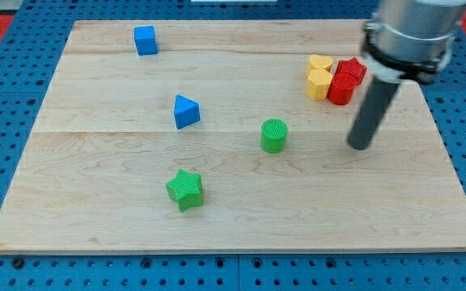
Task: Point at the green star
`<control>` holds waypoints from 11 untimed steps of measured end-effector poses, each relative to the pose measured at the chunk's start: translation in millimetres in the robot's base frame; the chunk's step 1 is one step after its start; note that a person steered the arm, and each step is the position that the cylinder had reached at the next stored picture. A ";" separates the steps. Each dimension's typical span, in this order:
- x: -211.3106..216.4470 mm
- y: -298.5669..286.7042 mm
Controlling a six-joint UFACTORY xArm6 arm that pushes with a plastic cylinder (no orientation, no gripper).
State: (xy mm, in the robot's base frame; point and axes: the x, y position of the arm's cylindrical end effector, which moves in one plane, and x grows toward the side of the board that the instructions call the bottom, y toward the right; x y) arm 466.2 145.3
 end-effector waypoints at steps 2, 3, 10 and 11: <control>-10.5 -126.1; 13.0 -115.8; 110.3 -232.6; 99.9 -217.4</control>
